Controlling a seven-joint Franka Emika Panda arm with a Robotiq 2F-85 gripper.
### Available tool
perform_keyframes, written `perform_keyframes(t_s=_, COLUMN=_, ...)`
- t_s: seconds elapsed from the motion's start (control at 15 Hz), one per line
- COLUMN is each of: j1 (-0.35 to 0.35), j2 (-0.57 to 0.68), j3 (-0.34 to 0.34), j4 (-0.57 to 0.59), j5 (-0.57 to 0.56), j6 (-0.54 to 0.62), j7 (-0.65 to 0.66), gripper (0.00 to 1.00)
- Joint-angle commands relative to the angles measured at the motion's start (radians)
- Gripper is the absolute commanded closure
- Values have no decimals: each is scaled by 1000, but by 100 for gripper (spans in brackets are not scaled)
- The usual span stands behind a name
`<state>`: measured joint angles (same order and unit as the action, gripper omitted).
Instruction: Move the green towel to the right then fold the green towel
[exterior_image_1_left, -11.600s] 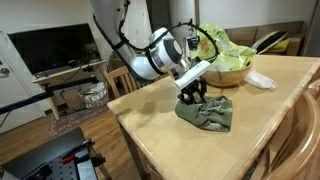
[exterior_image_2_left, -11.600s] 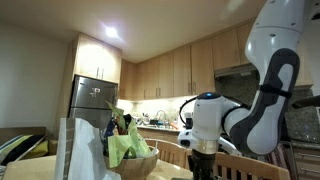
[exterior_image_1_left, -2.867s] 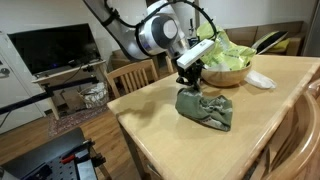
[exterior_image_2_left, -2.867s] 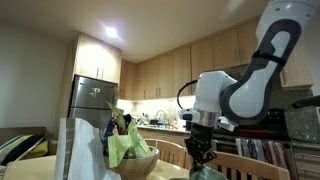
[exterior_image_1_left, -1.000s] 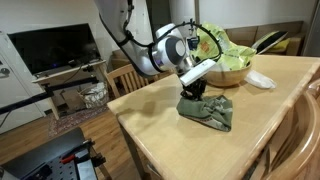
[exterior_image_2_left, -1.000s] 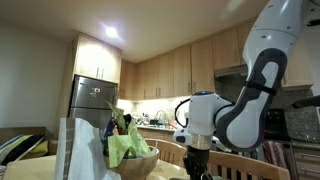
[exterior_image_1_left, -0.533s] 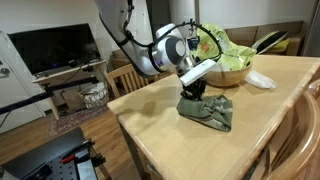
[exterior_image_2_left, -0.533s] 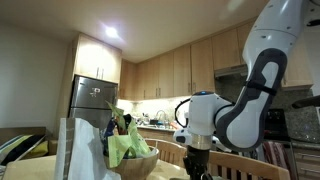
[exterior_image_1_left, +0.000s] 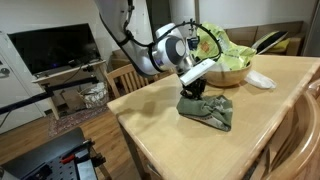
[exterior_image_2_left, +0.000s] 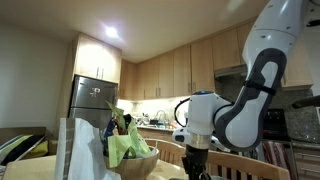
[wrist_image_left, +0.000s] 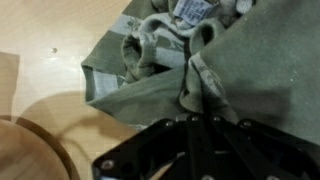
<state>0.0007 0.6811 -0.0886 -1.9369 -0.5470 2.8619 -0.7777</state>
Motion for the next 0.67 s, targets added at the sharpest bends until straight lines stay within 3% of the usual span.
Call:
perform_keyframes(t_s=0.0, j1=7, j2=16, j3=-3, j4=34, j5=-4, j6=35, j7=40, gripper=99)
perform_keyframes(t_s=0.2, j1=47, j2=27, j3=-50, j4=65, j5=-19, j6=44, j7=118, gripper=99)
perform_keyframes(t_s=0.6, j1=66, j2=103, j3=-73, j4=193, j5=-18, j6=10, j7=223, gripper=99)
